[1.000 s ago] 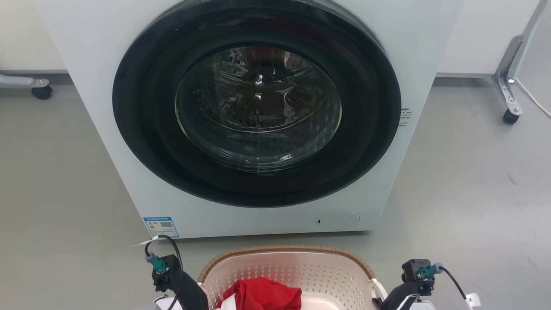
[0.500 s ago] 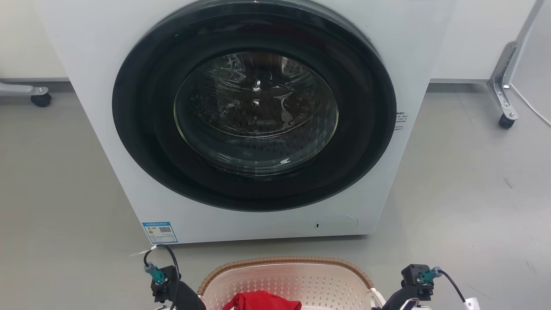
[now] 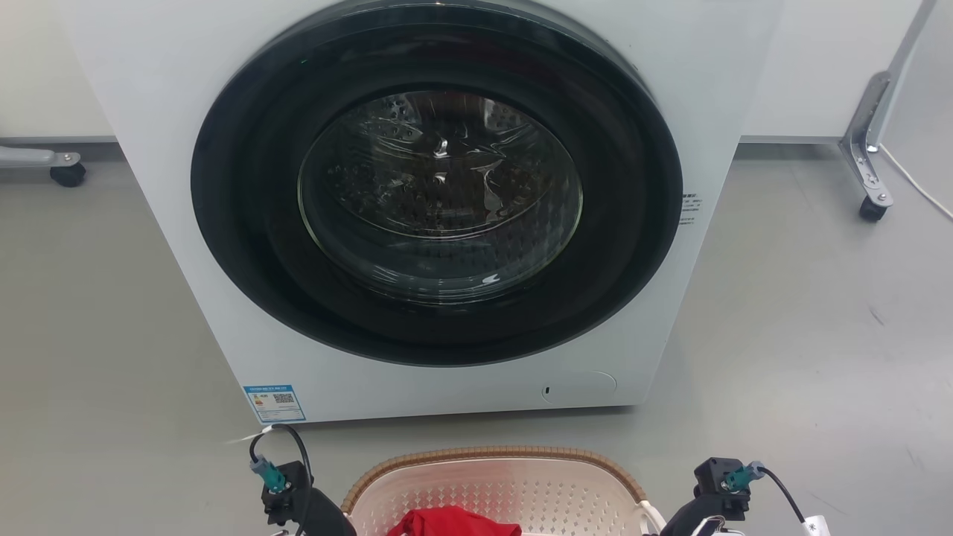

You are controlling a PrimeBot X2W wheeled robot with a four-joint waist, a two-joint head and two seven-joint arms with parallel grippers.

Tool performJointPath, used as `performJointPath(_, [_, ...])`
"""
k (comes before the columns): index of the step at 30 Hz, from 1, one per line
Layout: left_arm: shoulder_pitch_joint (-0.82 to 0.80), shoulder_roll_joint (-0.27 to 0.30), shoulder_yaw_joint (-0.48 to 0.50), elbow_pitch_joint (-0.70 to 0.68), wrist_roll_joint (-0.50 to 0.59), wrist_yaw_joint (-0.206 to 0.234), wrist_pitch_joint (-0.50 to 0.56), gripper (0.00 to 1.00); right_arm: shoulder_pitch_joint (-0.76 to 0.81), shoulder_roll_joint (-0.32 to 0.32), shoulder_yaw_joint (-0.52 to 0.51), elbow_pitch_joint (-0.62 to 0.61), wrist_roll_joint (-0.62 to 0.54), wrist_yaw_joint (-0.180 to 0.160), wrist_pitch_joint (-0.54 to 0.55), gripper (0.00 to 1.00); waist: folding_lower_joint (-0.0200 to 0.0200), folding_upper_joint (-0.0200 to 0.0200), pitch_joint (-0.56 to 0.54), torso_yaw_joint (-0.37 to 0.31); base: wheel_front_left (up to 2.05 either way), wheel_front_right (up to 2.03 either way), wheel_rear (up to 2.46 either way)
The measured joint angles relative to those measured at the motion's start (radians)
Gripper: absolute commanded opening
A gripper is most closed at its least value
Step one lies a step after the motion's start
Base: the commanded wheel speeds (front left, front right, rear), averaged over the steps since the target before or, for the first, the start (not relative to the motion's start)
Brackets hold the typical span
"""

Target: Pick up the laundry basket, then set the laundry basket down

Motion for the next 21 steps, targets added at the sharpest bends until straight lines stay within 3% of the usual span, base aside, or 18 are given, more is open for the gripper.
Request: performJointPath(21, [0.001, 0.001, -0.022, -0.001, -0.018, 0.008, -0.003, 0.00, -0.002, -0.002, 0.023, 0.005, 0.034, 0.000, 0.003, 0.00, 0.0000, 0.0000, 0.002, -0.002, 0.00, 0.00, 0.00])
